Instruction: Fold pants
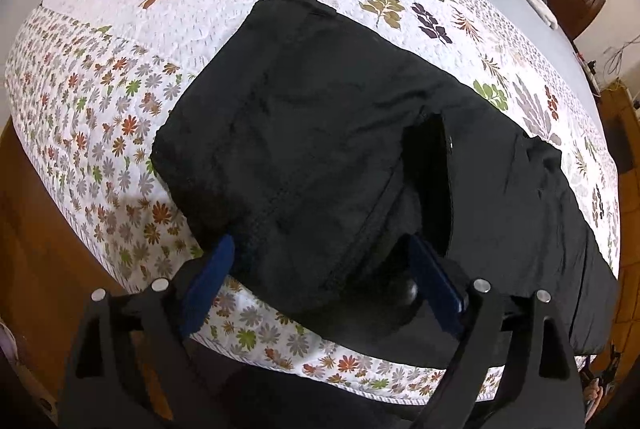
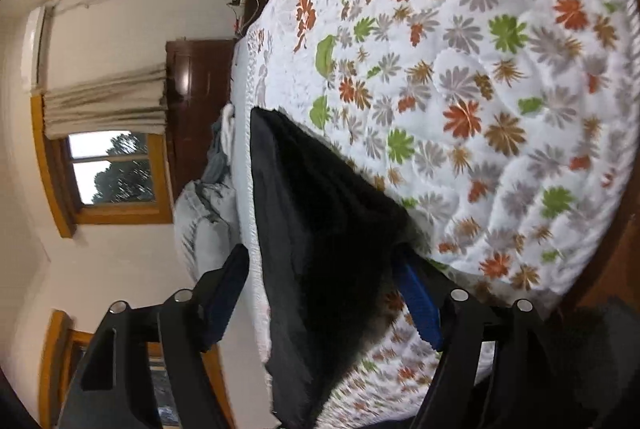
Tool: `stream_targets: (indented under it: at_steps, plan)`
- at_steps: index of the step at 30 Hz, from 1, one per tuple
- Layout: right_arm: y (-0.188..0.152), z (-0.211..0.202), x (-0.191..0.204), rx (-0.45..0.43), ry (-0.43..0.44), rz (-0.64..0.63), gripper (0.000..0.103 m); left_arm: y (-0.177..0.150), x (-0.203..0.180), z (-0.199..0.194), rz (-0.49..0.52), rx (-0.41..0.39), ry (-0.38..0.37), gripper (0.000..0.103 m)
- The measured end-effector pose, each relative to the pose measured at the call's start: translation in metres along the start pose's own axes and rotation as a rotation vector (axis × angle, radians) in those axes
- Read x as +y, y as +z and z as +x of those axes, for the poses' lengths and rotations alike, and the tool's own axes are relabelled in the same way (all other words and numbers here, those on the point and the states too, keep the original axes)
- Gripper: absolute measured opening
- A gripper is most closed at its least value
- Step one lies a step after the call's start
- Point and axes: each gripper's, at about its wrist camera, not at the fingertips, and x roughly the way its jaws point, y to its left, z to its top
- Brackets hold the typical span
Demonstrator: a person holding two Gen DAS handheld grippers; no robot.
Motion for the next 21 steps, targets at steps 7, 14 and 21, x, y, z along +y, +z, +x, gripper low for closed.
stream_targets:
  at_steps: [7,14,21]
  plan:
    - [0.004,0.002,0.002,0.017,0.059,-0.035,0.073,-0.004,-0.003,0.000,-0.006,-0.018,0.013,0.091]
    - [0.009,0.013,-0.001,0.011,0.060,-0.021,0.038,-0.001,-0.003,0.001,-0.034,-0.025,0.010,0.092]
    - [0.001,0.006,0.035,0.000,0.018,-0.099,0.021,-0.003,-0.001,-0.001,-0.049,-0.043,0.012,0.092]
